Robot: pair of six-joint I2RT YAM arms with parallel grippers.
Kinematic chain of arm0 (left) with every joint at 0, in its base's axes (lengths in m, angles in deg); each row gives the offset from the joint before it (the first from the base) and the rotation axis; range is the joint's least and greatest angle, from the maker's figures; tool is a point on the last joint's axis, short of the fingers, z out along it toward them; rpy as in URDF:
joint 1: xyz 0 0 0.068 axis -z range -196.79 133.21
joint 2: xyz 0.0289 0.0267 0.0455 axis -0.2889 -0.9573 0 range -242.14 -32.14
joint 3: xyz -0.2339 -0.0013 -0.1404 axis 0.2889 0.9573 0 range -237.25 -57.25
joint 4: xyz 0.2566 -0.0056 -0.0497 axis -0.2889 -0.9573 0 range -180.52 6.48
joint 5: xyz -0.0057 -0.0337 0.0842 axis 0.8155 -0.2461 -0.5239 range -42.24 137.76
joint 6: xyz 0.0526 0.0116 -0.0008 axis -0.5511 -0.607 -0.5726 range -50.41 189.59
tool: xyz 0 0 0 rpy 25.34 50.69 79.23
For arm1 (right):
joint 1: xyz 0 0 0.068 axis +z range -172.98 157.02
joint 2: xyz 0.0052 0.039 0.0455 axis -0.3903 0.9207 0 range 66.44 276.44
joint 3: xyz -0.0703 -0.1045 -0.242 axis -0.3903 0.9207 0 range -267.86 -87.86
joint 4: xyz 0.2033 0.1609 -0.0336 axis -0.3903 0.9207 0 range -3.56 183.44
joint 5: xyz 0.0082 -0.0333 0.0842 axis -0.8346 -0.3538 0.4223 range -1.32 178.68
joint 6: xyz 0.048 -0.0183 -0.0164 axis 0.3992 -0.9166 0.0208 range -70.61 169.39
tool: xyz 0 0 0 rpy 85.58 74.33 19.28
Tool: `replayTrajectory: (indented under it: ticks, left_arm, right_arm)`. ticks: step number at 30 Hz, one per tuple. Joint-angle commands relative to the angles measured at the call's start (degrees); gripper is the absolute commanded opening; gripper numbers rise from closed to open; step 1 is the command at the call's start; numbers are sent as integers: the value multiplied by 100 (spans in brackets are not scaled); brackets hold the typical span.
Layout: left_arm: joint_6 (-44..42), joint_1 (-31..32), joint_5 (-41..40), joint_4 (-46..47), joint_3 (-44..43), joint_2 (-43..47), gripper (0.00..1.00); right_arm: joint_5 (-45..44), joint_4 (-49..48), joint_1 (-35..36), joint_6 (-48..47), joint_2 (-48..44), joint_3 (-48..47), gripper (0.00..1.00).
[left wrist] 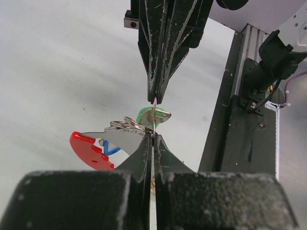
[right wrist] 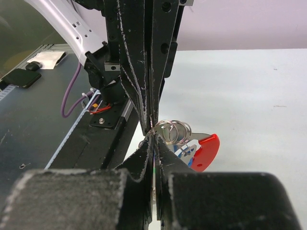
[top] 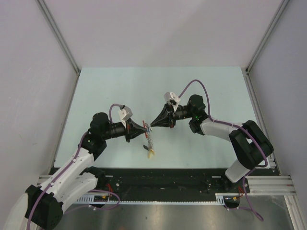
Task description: Put the keys on the keyring
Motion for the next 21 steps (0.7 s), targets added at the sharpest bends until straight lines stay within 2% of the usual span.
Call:
replayTrajectory:
  ticks: [1, 10, 21]
  left_arm:
    - [114, 18, 168, 439, -14, 66, 0]
    - [280, 18, 308, 659, 30, 49, 0]
    - [509, 18, 405, 966, 100, 31, 0]
  right_arm:
    - [176, -269, 66, -32, 13, -202, 0]
    - [193, -217, 110, -84, 13, -202, 0]
    - [123, 546, 171, -672, -137, -246, 0]
